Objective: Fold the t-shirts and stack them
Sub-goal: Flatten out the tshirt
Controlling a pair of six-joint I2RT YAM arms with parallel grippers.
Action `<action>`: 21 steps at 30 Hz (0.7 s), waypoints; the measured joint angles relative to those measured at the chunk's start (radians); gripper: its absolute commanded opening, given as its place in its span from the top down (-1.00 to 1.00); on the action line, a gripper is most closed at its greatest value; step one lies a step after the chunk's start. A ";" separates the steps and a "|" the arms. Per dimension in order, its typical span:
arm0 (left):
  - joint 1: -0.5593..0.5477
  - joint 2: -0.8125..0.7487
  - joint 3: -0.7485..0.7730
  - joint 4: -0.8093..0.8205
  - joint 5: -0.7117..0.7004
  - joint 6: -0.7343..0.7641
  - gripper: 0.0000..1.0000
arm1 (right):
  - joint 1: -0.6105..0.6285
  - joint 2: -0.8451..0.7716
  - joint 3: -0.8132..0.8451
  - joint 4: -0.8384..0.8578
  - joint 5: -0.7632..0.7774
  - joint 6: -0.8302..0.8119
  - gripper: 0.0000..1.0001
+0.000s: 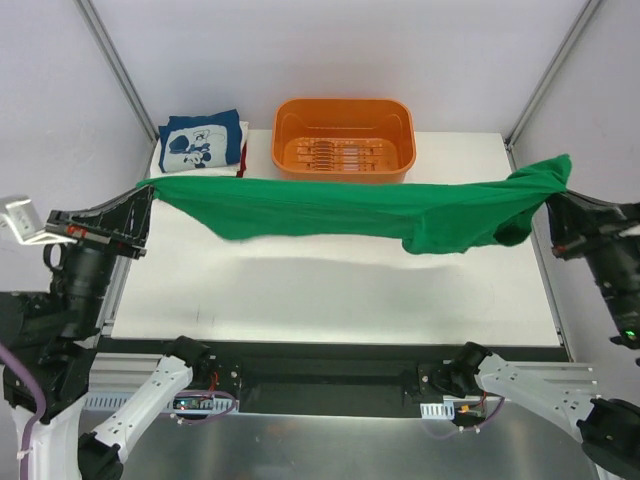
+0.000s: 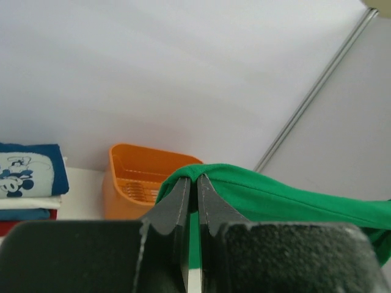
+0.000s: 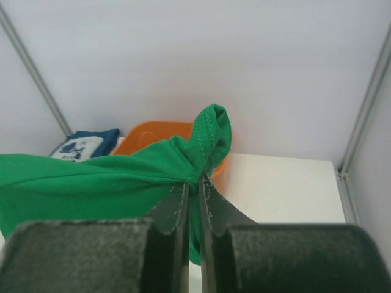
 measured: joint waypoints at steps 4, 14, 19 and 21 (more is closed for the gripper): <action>0.000 -0.047 0.018 0.000 0.027 -0.002 1.00 | 0.000 -0.035 0.058 -0.025 -0.097 0.028 0.88; 0.000 -0.003 0.022 -0.002 -0.016 -0.004 1.00 | 0.000 0.051 0.087 -0.077 0.007 0.035 0.84; 0.000 0.123 -0.114 0.026 -0.158 -0.016 1.00 | -0.056 0.242 -0.044 -0.054 0.312 0.047 0.82; 0.005 0.221 -0.215 0.019 -0.225 -0.037 1.00 | -0.155 0.343 -0.146 -0.047 0.277 0.102 0.76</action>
